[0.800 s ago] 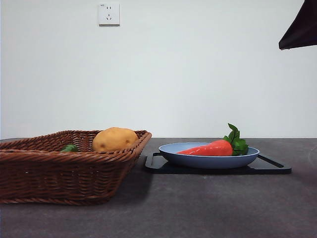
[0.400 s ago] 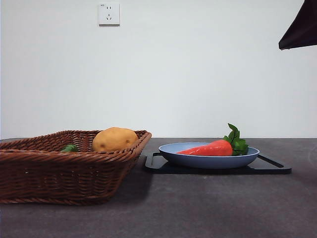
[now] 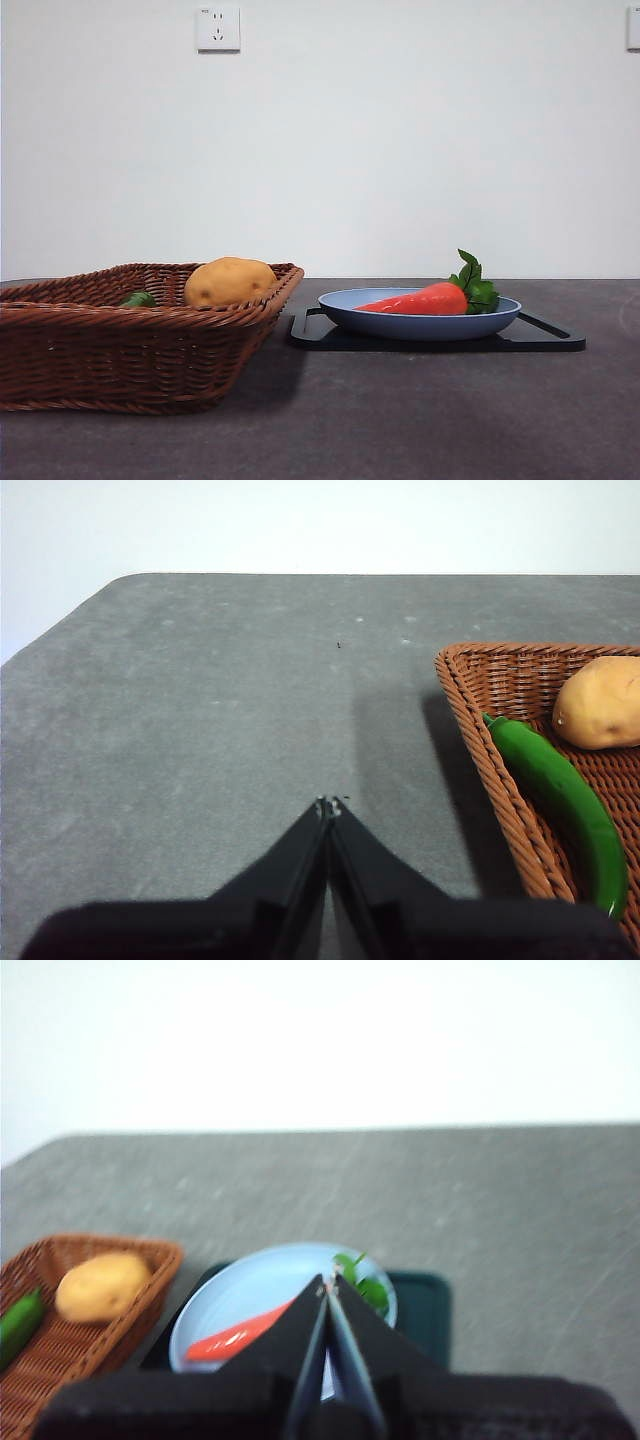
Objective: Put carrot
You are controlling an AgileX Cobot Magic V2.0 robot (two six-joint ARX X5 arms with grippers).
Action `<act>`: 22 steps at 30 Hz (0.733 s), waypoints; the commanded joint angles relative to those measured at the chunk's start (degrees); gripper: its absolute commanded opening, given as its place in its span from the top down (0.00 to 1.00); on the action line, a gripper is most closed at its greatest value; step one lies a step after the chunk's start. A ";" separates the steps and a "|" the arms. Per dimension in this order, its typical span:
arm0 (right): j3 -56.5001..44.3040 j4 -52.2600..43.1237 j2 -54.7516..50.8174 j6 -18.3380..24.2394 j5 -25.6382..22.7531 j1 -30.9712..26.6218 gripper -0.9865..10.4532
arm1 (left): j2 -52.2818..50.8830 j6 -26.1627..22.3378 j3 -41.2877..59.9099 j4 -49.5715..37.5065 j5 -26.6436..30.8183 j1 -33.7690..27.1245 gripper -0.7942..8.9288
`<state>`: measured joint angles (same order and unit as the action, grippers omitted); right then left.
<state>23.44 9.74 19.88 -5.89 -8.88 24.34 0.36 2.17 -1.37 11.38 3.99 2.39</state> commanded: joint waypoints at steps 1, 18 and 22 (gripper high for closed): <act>-3.43 0.52 -4.55 1.31 3.39 -4.39 0.91 | -0.28 0.44 0.57 -0.26 0.04 -0.13 0.91; -22.45 0.17 -18.95 1.51 7.50 -18.29 0.91 | -0.28 0.44 0.57 -0.26 0.07 -0.13 0.91; -22.97 0.20 -19.91 2.16 7.48 -18.29 0.91 | -0.28 0.44 0.59 -0.26 0.04 -0.13 0.91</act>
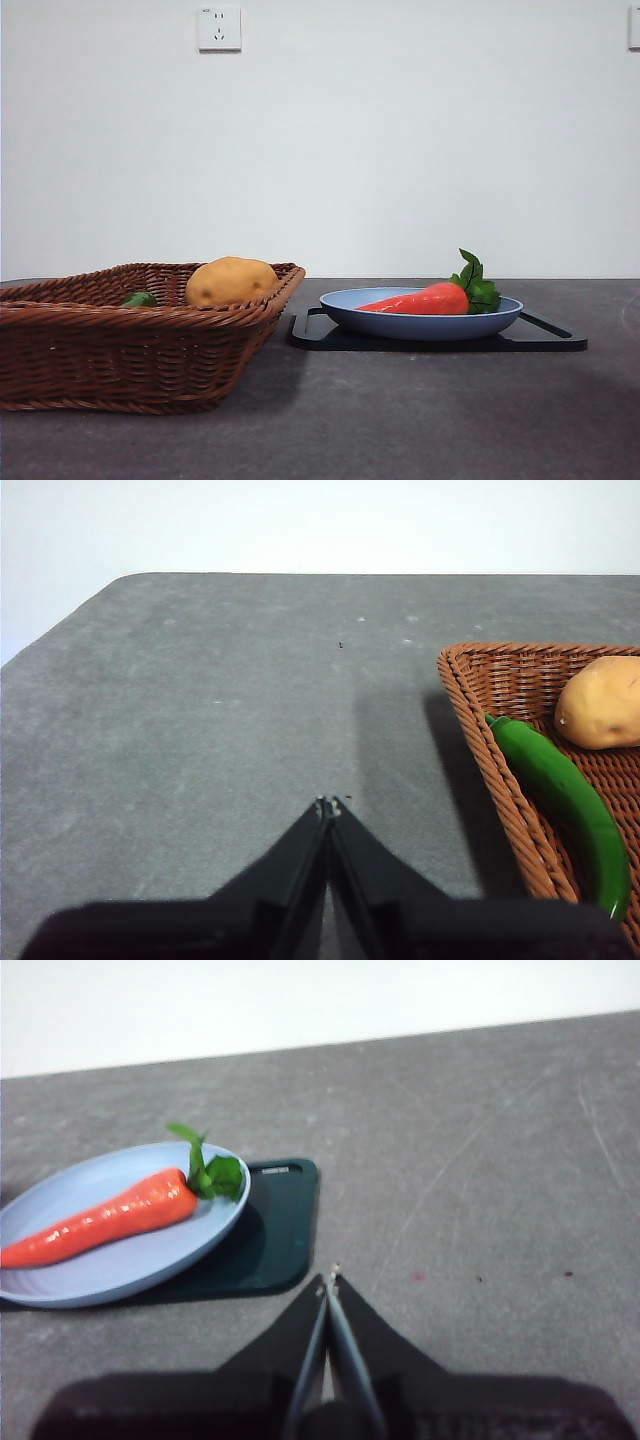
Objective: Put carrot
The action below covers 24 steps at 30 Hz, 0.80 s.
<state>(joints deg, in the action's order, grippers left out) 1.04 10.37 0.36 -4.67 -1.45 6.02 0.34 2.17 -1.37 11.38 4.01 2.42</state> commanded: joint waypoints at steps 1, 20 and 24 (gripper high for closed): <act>-0.57 -0.42 -0.39 1.31 0.04 0.02 0.91 | -0.26 0.44 0.57 -0.26 0.04 -0.15 0.91; -0.57 -0.90 -0.39 0.02 -0.37 -3.41 0.91 | -0.26 0.44 0.57 -0.26 0.04 -0.15 0.91; -0.57 -0.90 -0.37 0.02 -0.37 -3.61 0.91 | -0.26 0.44 0.57 -0.26 0.04 -0.15 0.91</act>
